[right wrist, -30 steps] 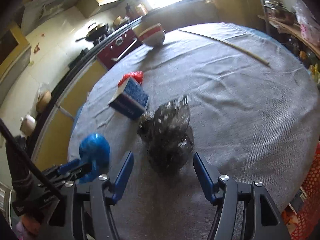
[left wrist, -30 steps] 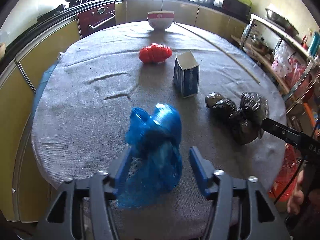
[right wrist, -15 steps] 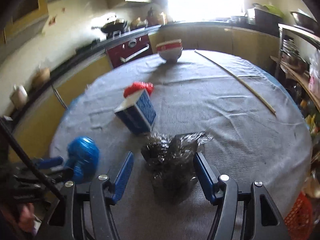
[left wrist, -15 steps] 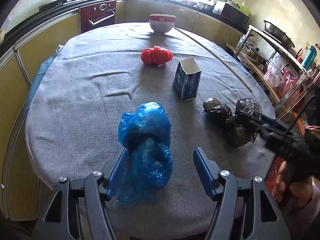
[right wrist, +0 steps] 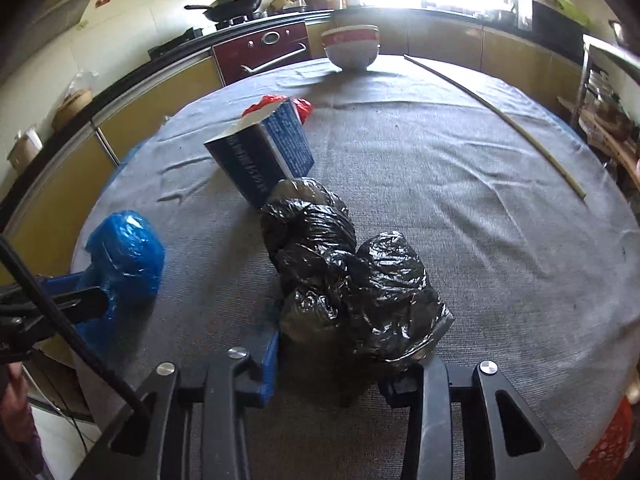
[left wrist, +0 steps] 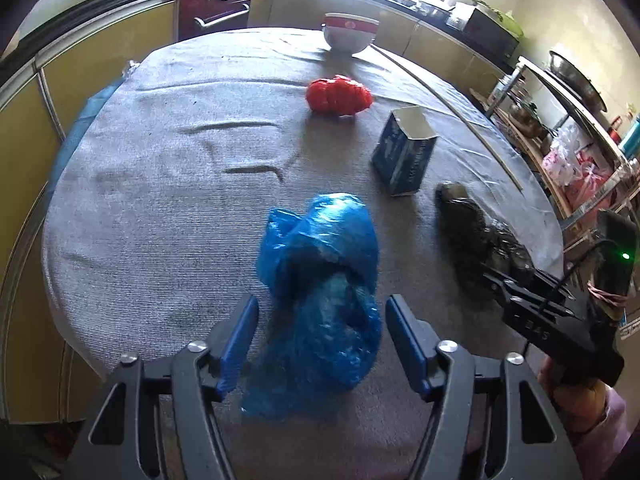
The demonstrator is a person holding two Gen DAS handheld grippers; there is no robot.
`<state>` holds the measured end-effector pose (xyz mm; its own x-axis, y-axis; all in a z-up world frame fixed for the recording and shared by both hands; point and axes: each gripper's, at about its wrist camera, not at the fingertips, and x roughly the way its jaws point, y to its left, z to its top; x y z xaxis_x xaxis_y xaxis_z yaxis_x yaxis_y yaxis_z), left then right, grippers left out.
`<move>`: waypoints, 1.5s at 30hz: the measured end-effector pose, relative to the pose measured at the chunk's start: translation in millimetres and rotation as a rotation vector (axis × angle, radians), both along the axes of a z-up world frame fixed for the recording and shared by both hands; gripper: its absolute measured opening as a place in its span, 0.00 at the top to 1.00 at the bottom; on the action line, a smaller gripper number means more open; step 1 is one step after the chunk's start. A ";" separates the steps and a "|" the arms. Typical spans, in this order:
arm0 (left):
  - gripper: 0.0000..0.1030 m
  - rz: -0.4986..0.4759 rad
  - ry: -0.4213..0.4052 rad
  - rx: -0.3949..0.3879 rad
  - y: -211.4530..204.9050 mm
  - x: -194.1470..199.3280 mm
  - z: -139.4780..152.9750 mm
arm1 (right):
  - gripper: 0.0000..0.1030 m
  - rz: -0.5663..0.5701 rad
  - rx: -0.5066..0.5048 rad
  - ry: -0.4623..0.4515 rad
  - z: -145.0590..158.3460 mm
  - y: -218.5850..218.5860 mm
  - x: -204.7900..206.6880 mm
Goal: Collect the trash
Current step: 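Lift the blue bag and black bags and carry them toward the red basket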
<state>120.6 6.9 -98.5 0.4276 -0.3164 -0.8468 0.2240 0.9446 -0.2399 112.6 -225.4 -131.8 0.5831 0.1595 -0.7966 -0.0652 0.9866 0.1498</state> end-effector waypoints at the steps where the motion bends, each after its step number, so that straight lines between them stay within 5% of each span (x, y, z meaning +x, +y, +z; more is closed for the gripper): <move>1: 0.50 0.001 0.010 -0.005 0.2 1.7 -1.7 | 0.62 -0.004 0.014 -0.001 -0.1 -1.8 -0.1; 8: 0.62 0.003 0.000 0.007 -5.5 2.0 0.7 | 0.64 -0.021 0.065 -0.017 3.3 -12.7 -5.8; 24: 0.62 -0.060 -0.118 0.073 -37.9 -19.8 35.3 | 0.64 -0.061 0.160 -0.092 32.7 -37.9 -51.8; 32: 0.62 -0.083 -0.187 0.166 -59.2 -32.0 49.9 | 0.64 -0.065 0.173 -0.123 47.9 -44.2 -74.7; 45: 0.62 -0.153 -0.218 0.227 -92.7 -47.6 53.4 | 0.64 -0.105 0.184 -0.140 58.0 -65.6 -108.4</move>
